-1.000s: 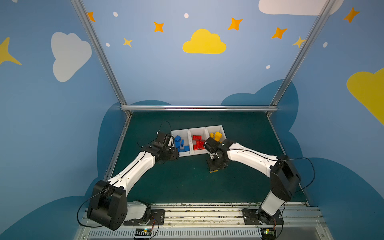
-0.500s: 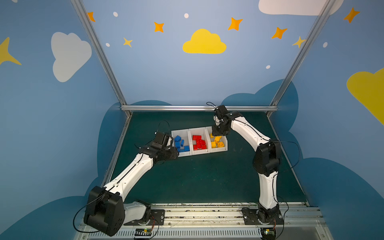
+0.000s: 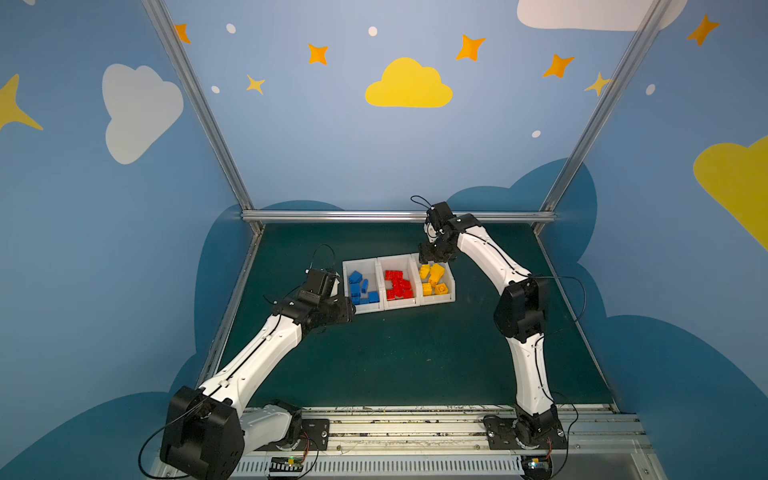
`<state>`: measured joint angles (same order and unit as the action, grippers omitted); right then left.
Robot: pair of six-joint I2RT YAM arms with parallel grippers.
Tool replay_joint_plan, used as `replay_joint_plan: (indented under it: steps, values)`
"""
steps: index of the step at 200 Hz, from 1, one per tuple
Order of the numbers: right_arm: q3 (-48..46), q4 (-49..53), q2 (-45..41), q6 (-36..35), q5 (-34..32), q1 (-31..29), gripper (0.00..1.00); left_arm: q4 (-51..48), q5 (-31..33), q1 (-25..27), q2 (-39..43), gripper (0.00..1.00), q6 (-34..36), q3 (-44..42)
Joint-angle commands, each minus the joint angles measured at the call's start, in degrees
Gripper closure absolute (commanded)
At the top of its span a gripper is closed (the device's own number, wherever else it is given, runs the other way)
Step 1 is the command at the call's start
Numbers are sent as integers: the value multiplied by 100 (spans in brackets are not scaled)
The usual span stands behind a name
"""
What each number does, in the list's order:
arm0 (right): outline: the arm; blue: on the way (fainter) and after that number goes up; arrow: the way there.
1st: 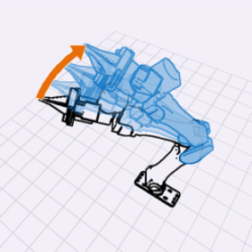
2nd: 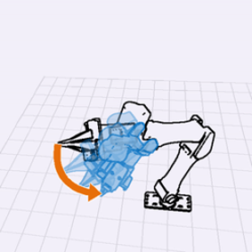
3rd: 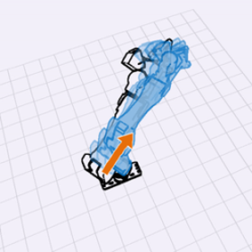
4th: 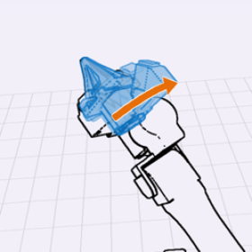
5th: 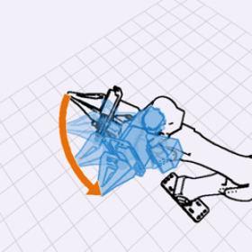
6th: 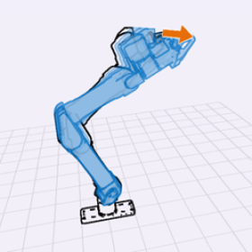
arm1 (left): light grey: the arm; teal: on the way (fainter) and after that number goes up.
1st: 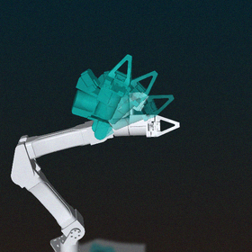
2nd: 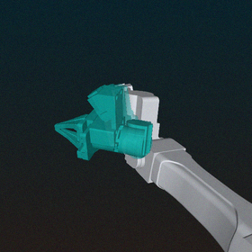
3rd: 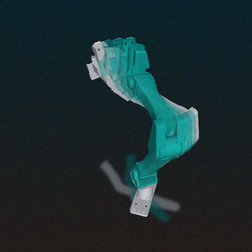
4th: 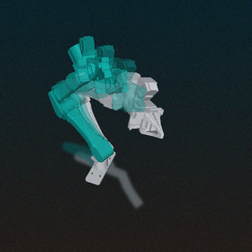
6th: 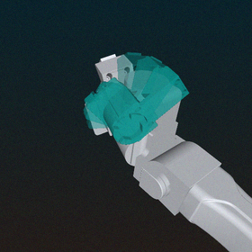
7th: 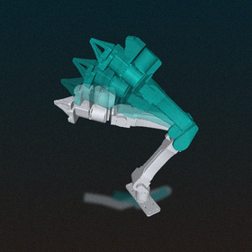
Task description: Sort the legos into containers by color
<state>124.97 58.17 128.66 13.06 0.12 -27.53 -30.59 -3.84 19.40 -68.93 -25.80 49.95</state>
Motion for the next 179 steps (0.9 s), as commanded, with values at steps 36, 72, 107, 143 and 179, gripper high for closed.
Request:
replay_joint_plan:
  steps: [36, 72, 107, 143, 179]
  values:
    - [25, 142, -237, -7, 89, 23, 28, -37, 82, -20, 93, 44, -10, -29]
    - [-268, -28, -618, 4, 68, 29, 28, -10, 167, -22, 142, 44, -12, -44]
    - [-1067, -476, -1385, -35, -76, 94, 27, -43, 638, -26, 271, 43, 1, -34]
    - [-2732, -1585, -2778, -75, -352, 310, 26, 26, 1394, -99, 665, 42, 139, -100]
    - [-4998, -3441, -4661, -560, -865, 680, 23, 581, 2201, -369, 1379, 27, 296, -447]
